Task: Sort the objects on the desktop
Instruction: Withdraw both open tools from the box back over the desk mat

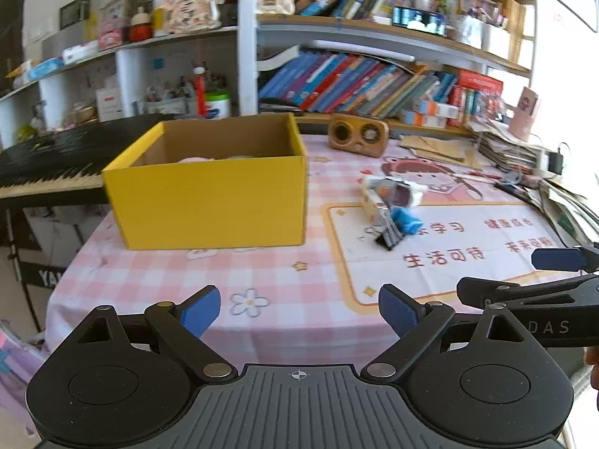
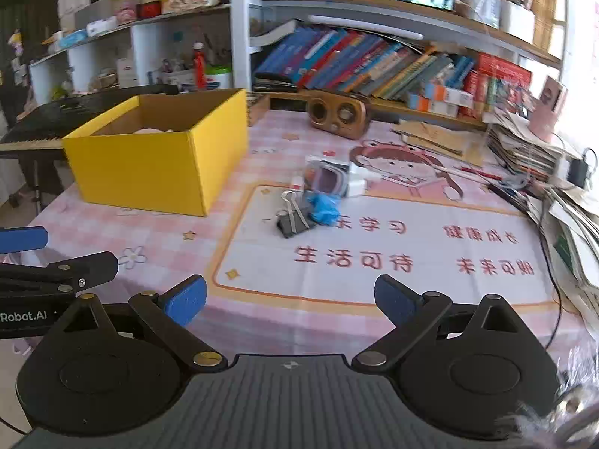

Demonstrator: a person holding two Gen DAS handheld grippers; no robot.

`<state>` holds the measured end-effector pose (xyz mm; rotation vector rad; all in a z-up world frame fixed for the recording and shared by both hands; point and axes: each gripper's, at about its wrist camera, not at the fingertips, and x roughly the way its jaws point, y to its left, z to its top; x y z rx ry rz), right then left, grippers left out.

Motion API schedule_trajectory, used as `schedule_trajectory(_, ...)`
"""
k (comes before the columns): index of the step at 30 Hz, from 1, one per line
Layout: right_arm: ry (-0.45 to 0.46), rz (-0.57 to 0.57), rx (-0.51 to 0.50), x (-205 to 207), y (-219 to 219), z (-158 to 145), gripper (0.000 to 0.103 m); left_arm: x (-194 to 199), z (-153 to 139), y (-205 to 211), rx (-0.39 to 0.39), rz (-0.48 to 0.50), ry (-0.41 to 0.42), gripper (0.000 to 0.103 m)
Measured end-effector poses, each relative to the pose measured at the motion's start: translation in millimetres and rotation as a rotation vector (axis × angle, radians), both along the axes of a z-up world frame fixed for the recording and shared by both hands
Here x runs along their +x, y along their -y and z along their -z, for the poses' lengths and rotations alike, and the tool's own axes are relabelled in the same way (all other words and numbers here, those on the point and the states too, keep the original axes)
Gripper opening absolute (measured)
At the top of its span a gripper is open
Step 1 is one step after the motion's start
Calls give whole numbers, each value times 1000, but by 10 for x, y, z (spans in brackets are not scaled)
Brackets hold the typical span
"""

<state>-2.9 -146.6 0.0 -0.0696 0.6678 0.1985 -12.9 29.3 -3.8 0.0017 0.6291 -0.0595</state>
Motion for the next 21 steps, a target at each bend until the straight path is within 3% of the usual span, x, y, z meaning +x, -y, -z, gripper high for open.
schedule_trajectory(10, -44, 79, 9, 75, 299, 61, 97, 178, 73, 278, -5, 90, -35, 94)
schedule_trajectory(21, -81, 90, 23, 400, 594, 101, 97, 466, 119, 591, 0, 130, -69, 94)
